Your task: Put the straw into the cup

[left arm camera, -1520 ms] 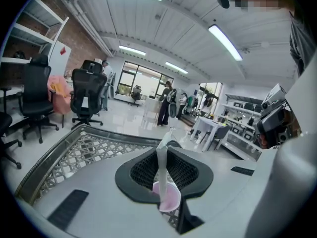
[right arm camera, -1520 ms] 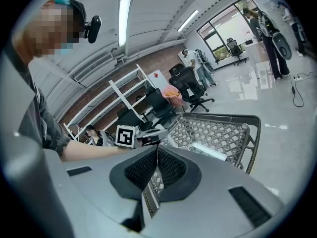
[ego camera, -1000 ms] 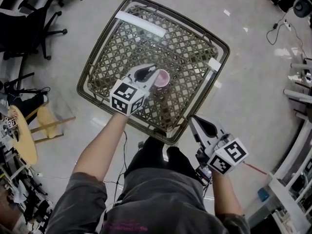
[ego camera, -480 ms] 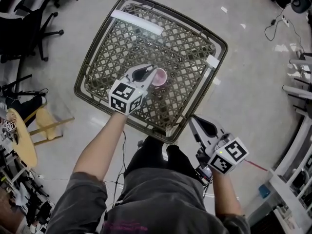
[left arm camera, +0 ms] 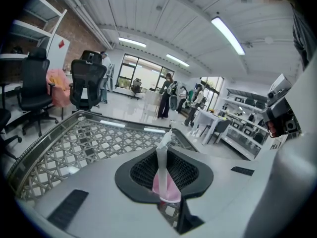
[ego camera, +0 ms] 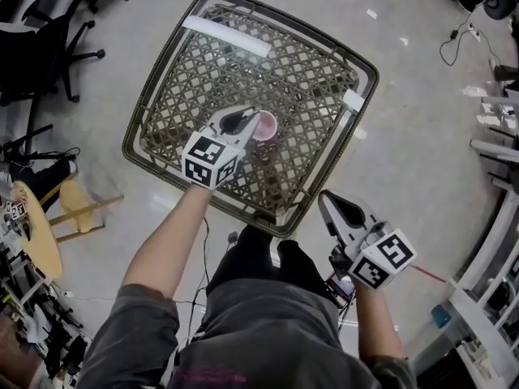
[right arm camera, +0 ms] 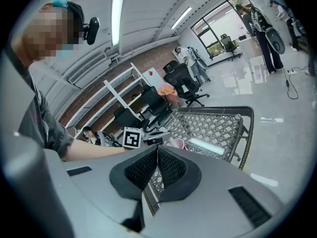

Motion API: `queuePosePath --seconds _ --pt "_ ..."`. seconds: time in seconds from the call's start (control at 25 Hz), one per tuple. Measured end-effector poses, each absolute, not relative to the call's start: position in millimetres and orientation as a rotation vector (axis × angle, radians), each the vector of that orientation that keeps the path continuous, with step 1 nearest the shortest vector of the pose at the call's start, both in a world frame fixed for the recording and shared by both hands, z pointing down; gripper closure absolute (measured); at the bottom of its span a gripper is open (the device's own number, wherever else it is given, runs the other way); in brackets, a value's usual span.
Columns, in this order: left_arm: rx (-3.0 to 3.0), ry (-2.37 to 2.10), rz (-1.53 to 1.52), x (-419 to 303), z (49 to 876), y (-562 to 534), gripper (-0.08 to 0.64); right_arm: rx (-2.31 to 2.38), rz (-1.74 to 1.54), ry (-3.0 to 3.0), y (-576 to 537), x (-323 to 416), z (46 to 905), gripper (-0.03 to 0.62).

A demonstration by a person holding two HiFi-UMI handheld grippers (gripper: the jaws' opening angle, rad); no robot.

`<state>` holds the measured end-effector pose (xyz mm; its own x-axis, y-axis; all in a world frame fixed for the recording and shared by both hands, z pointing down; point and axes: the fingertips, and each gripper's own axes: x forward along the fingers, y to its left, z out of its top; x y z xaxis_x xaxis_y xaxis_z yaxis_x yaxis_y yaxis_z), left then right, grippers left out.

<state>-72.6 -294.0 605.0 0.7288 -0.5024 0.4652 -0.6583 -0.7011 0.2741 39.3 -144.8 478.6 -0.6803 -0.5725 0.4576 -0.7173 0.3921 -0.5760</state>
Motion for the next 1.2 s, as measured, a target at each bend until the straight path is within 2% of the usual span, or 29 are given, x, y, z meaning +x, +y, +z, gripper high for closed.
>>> queuePosePath --seconds 0.72,1.2 --pt "2.482 -0.889 0.505 -69.5 608.6 -296.5 0.495 1.142 1.159 -2.465 -143.5 42.8 479.4 0.578" --pt "2.474 -0.891 0.491 -77.1 604.1 -301.1 0.439 1.138 1.158 -2.479 -148.1 36.3 478.4 0.578"
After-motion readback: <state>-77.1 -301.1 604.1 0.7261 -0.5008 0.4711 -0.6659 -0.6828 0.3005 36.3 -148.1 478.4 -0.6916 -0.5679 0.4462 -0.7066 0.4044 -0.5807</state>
